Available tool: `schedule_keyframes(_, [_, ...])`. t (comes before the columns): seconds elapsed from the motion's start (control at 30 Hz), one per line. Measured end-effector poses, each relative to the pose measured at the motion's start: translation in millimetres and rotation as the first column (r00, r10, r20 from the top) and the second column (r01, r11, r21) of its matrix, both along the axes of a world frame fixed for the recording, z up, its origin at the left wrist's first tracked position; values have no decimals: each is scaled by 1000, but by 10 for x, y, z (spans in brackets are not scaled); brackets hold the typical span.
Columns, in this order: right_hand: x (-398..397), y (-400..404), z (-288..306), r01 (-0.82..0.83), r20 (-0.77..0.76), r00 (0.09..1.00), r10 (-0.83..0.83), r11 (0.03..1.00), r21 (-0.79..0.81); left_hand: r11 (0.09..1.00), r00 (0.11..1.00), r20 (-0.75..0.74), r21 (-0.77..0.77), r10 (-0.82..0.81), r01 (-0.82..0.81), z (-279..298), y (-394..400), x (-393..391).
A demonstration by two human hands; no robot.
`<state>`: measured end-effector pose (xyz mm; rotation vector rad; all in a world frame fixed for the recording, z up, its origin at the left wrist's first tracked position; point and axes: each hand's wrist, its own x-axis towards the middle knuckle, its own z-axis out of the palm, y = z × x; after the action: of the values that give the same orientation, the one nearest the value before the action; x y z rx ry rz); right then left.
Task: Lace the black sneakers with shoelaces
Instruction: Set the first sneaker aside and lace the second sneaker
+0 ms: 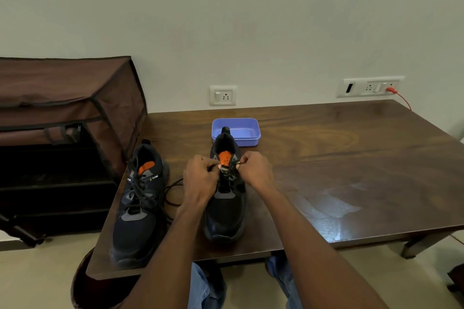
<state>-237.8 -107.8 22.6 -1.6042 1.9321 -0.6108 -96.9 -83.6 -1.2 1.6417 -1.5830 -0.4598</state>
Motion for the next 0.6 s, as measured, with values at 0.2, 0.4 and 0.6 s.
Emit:
schedule_keyframes(0.2, [22, -31, -26, -25, 62, 998, 20, 996, 84, 991, 969, 246, -114, -35, 65, -109, -49, 10])
schedule_keyframes(0.4, [-15, -46, -66, -14, 82, 997, 5, 995, 103, 993, 976, 194, 83, -97, 82, -125, -80, -28])
schedule_keyframes(0.6, [-96, -60, -115, -65, 108, 993, 55, 994, 89, 981, 994, -92, 184, -50, 66, -143, -97, -112])
